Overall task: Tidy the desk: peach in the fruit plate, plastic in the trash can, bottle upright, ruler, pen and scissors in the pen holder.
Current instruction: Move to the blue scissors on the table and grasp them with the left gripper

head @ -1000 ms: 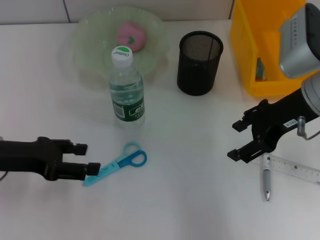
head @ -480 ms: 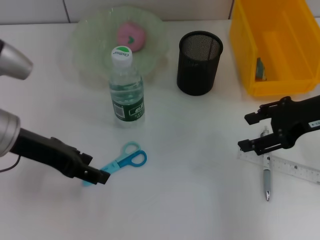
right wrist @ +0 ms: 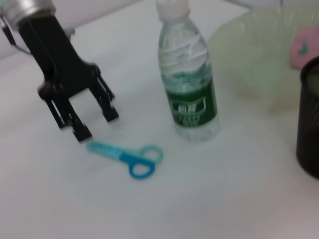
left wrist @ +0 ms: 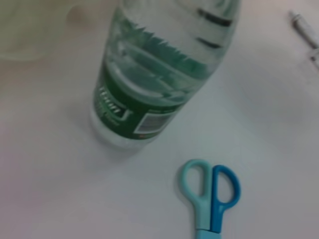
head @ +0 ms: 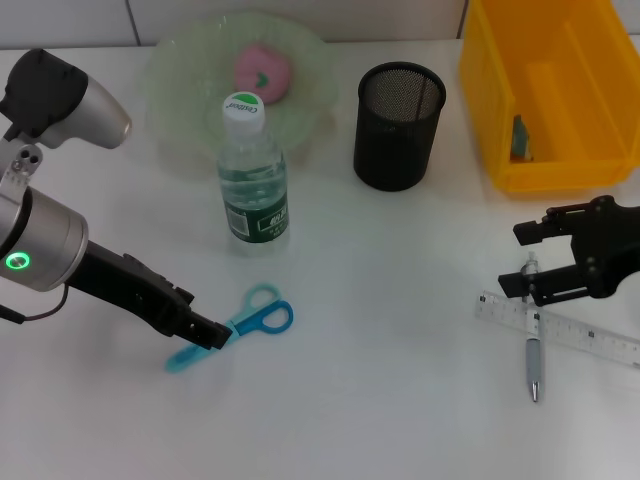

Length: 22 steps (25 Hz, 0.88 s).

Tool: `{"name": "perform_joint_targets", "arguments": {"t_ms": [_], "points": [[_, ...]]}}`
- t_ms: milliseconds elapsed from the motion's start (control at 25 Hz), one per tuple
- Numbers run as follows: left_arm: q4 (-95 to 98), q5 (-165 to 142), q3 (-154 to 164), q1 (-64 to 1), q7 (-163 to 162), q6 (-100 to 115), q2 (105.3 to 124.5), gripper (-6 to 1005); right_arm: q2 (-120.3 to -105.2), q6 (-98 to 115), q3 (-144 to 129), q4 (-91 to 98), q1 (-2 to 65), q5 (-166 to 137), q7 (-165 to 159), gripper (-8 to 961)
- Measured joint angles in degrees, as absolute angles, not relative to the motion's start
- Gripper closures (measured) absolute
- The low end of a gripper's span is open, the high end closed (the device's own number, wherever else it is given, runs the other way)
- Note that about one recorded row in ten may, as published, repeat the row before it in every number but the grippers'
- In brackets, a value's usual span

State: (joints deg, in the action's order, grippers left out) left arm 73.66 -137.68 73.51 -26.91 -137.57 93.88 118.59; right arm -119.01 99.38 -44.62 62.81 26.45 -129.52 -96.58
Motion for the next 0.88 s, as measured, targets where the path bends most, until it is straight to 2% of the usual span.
{"name": "perform_joint_targets", "arguments": {"t_ms": [80, 200, 320, 880], "points": [[73.8, -139.0, 74.8, -27.1, -138.4, 92.8, 118.70, 233, -119.00, 100.3, -43.1, 61.6, 25.1, -127.2, -94.1, 173], [74.6, -139.2, 77.0, -27.7, -140.1, 92.7, 118.72, 235, -117.68, 103.2, -42.0, 58.3, 22.2, -123.2, -89.5, 173], [74.9, -139.2, 79.2, -28.0, -141.4, 92.4, 118.73, 242, -117.11, 106.1, -40.5, 56.0, 21.2, -123.2, -85.7, 173], [77.0, -144.2, 89.6, -28.3, -148.7, 88.8, 118.94, 268, -116.67, 114.4, -36.8, 47.1, 21.2, -122.9, -74.8, 174]]}}
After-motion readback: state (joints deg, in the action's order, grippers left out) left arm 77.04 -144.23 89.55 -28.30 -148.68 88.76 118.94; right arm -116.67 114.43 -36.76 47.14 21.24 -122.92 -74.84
